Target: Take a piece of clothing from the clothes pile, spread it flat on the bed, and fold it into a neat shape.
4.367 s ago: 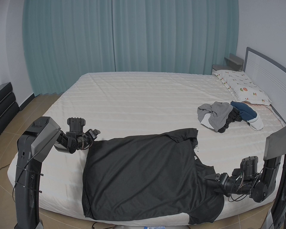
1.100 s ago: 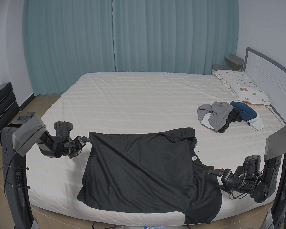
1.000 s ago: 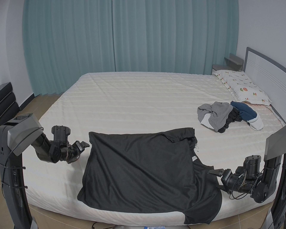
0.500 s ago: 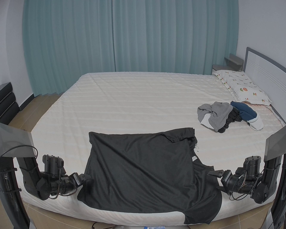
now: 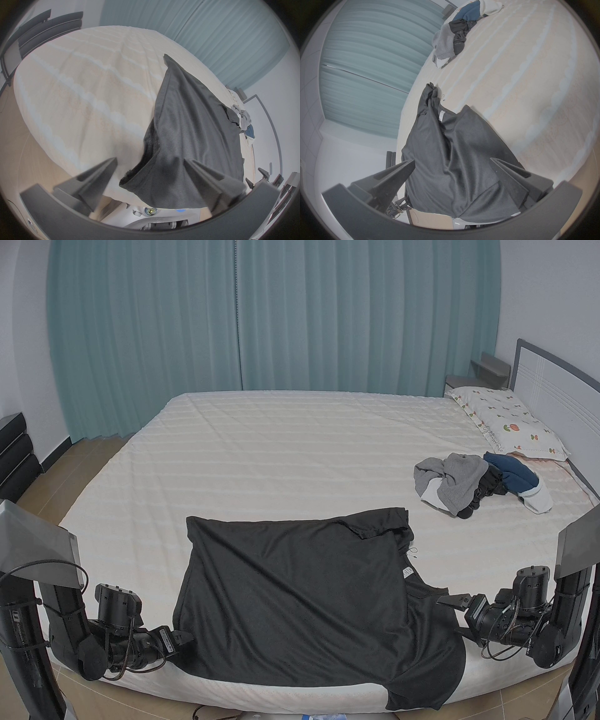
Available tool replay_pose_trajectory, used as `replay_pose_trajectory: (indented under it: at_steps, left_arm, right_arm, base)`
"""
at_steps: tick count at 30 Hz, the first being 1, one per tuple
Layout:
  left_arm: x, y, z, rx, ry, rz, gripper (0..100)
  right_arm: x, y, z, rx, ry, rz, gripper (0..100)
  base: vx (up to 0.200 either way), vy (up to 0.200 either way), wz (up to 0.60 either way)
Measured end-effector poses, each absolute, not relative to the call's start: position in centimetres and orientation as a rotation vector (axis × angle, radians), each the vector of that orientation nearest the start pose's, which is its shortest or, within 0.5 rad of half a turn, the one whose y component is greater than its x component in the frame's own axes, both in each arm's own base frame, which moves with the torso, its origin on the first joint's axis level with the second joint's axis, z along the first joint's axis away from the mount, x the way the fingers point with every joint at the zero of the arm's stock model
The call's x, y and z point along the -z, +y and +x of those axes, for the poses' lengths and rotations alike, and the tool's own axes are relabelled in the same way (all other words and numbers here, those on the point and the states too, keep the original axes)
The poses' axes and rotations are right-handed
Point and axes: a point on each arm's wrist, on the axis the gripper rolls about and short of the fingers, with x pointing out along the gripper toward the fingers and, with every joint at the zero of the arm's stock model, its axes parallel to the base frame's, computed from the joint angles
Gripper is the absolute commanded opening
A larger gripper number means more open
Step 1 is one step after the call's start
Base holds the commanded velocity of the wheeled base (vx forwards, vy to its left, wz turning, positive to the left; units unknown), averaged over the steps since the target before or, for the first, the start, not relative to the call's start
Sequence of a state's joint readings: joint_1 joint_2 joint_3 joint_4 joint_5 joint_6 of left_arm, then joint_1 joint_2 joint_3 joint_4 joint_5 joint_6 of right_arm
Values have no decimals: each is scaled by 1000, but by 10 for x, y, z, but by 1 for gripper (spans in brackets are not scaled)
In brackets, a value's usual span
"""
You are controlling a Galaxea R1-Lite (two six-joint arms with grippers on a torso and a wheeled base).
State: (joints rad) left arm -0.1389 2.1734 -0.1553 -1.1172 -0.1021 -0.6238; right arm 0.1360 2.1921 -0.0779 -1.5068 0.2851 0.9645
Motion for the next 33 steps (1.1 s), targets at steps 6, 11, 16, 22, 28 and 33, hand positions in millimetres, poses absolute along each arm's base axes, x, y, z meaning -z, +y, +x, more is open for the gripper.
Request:
replay_pose_trajectory:
  at_steps: [6,11,16,22,28,33]
  left_arm:
    - [28,-34,223,-105,947,-515,0]
    - [30,-31,218,-148,946,-418,0]
    - [30,-27,210,-180,958,-341,0]
    - [25,-20,195,-208,978,-311,0]
    - [20,-17,187,-223,982,-317,0]
    - [19,-16,183,-237,1009,-323,0]
  right_arm:
    - [2,37,227,-85,748,965,100]
    - [3,36,226,-80,750,966,100]
    - [3,35,226,-76,749,963,100]
    - [4,35,226,-71,750,958,100]
    - [10,33,228,-40,753,931,100]
    - [21,34,234,11,745,861,100]
  base:
    - [0,0,0]
    - [0,0,0]
    - [0,0,0]
    - [0,0,0]
    - [0,0,0]
    - [0,0,0]
